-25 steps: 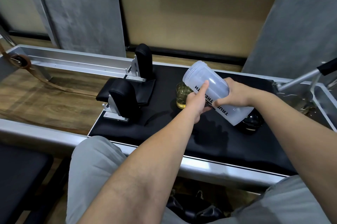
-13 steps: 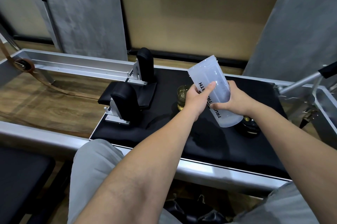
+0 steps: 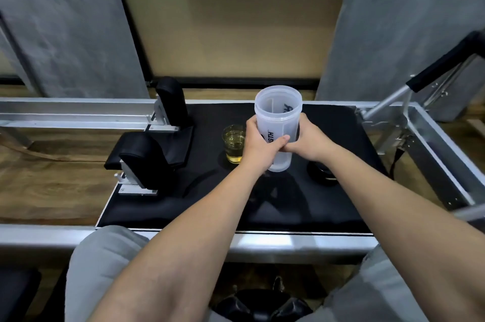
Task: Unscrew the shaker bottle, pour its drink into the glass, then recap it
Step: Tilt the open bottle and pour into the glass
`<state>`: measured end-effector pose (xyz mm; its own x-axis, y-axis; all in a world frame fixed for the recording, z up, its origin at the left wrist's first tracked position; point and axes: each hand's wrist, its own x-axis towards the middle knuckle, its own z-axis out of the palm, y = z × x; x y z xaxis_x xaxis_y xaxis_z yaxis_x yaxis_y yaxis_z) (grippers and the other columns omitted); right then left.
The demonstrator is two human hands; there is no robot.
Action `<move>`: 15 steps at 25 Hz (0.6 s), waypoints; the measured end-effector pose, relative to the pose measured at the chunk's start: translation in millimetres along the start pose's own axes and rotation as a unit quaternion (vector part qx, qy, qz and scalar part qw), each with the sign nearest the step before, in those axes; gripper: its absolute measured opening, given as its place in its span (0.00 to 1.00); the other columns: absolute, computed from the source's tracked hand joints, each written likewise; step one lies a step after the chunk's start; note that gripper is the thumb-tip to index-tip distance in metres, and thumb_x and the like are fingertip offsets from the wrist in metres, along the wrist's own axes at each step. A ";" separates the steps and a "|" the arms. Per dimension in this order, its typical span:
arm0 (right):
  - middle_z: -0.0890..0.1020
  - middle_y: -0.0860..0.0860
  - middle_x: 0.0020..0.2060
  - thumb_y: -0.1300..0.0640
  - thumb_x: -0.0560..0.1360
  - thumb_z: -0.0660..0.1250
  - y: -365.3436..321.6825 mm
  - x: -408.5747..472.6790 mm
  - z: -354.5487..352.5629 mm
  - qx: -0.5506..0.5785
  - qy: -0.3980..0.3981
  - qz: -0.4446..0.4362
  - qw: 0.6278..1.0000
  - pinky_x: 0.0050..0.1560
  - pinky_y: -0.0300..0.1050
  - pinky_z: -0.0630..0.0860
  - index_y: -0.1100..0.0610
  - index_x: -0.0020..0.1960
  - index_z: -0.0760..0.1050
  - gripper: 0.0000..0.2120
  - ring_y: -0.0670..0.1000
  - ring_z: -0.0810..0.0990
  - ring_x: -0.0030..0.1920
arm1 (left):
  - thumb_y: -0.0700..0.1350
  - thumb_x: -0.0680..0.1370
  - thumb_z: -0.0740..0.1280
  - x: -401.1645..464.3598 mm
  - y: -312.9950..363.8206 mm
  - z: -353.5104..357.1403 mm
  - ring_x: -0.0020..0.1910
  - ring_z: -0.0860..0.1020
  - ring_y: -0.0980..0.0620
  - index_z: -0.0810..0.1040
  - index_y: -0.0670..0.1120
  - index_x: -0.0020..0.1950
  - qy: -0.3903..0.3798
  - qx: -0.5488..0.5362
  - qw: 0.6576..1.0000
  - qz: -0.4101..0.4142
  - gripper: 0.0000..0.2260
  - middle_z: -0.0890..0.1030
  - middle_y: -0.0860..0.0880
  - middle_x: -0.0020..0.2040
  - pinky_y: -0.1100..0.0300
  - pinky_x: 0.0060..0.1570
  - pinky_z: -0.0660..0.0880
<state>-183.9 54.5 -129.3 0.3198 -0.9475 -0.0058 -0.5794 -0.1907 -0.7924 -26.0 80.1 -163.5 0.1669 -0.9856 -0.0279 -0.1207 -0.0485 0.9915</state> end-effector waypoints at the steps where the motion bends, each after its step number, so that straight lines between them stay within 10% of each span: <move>1: 0.79 0.28 0.50 0.46 0.62 0.79 3.7 0.6 0.1 0.001 0.009 0.007 1.000 0.45 0.30 0.76 0.24 0.56 0.66 0.32 0.32 0.79 0.52 | 0.43 0.74 0.81 2.2 -1.0 1.7 0.66 0.78 0.50 0.65 0.49 0.75 -0.004 0.007 1.000 -0.003 0.35 0.78 0.48 0.68 0.62 0.57 0.77; 6: 0.77 0.43 0.60 0.45 0.64 0.81 31.6 4.8 -1.6 -0.001 0.017 0.079 0.997 0.59 0.50 0.78 0.48 0.74 0.62 0.45 0.49 0.78 0.61 | 0.44 0.74 0.81 11.9 -7.9 16.3 0.64 0.78 0.49 0.65 0.49 0.76 -0.034 0.038 0.998 -0.021 0.36 0.78 0.48 0.67 0.55 0.61 0.76; 15: 0.78 0.45 0.58 0.48 0.67 0.80 74.6 4.1 0.5 0.019 0.023 0.132 0.991 0.48 0.44 0.74 0.50 0.75 0.60 0.43 0.49 0.79 0.58 | 0.46 0.76 0.80 15.8 -27.4 42.9 0.64 0.76 0.52 0.61 0.51 0.78 -0.067 0.099 0.993 -0.027 0.37 0.76 0.53 0.67 0.63 0.57 0.72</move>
<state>-225.4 36.5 -188.8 0.1262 -0.9737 -0.1896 -0.6090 0.0748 -0.7896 -62.0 59.0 -196.6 0.0486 -0.9928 -0.1097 -0.3068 -0.1193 0.9443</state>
